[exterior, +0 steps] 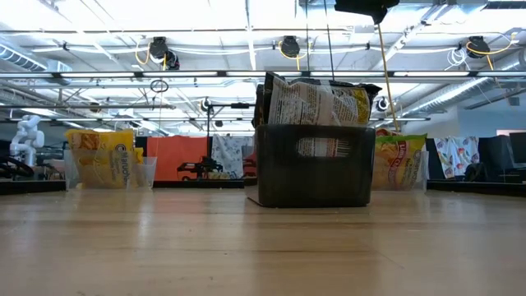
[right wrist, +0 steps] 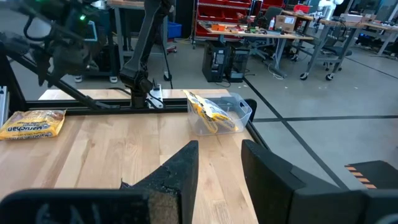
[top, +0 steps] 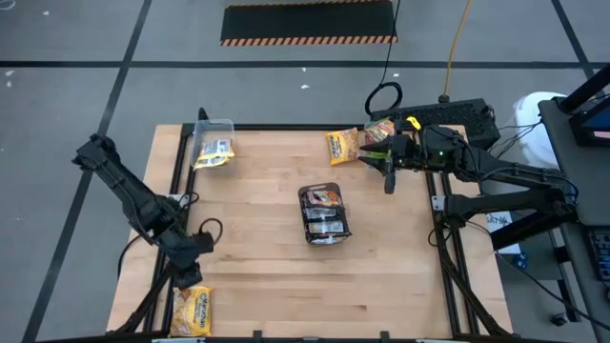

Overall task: Sort Maruchan noodles
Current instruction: Put the bottom yellow noodle pack into the left transparent bin

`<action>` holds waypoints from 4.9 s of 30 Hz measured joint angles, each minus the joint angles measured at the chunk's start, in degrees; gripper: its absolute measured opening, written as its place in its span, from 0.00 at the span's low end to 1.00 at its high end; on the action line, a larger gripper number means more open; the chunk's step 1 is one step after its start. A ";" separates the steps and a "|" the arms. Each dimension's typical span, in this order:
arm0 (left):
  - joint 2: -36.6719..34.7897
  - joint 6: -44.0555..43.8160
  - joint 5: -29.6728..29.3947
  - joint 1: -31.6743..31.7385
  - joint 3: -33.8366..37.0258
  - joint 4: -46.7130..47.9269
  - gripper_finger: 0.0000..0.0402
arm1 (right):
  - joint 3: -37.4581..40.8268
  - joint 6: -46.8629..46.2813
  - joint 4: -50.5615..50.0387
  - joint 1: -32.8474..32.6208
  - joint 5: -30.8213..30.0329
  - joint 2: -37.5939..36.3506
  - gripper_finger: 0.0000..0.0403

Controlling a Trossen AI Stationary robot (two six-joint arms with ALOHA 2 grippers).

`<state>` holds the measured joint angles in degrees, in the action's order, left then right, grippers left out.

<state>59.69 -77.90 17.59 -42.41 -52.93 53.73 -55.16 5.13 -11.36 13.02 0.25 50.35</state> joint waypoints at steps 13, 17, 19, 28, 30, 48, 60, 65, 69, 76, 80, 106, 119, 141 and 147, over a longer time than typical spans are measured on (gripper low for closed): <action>16.51 1.58 -0.02 -1.40 0.00 -1.34 0.21 | 0.02 -2.02 1.12 0.00 0.02 0.00 0.29; 20.42 0.63 0.64 -1.63 0.00 -1.62 0.21 | 0.04 -3.61 3.08 0.00 0.04 0.00 0.29; 21.94 0.17 0.94 -1.67 0.00 -1.77 0.21 | 0.04 -3.65 3.74 0.00 0.04 0.00 0.29; 26.31 -0.69 0.26 -1.70 -0.02 -9.52 0.21 | 0.03 -3.67 3.90 0.00 0.04 0.00 0.29; 27.34 -1.62 -0.01 -1.96 -0.02 -8.67 0.21 | 0.04 -3.67 3.90 0.00 0.04 0.00 0.29; 33.04 -1.79 0.28 -3.45 -0.02 -8.20 0.21 | 0.03 -3.65 3.88 -0.01 0.03 0.01 0.29; 32.32 -1.77 2.42 -3.37 -0.02 -6.99 0.21 | 0.04 -3.65 4.35 0.00 0.02 0.01 0.29; 31.22 -1.99 1.59 -3.37 -0.04 -6.75 0.21 | 0.04 -3.63 6.83 0.00 0.02 0.02 0.29; 30.79 -2.28 -1.08 -3.37 -0.09 -6.70 0.21 | 0.04 -3.63 6.89 0.00 -0.04 0.01 0.29; 30.79 -1.51 -1.97 -3.37 -0.09 -6.64 0.21 | 0.04 -3.63 6.85 0.00 -0.11 0.26 0.29; 31.11 -1.72 -2.43 -3.37 0.30 -5.96 0.21 | 0.02 -3.63 6.85 0.00 -0.17 0.29 0.29; 31.11 -3.44 5.08 -3.37 3.74 -19.21 0.21 | 0.02 -2.91 6.85 0.00 -0.22 0.31 0.29; 31.11 -3.42 4.37 -3.38 3.74 -22.53 0.21 | 0.02 -2.93 6.85 0.00 -0.22 0.31 0.29; 37.61 -2.63 3.82 -4.27 3.52 -23.87 0.20 | 0.02 -2.80 6.87 0.02 -0.22 0.31 0.29; 37.72 -3.58 4.37 -3.30 3.61 -23.45 0.04 | 0.02 -2.75 6.87 0.02 -0.21 0.31 0.29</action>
<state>97.41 -81.48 21.96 -45.71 -49.32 30.28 -55.13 2.37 -4.49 13.04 0.04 50.65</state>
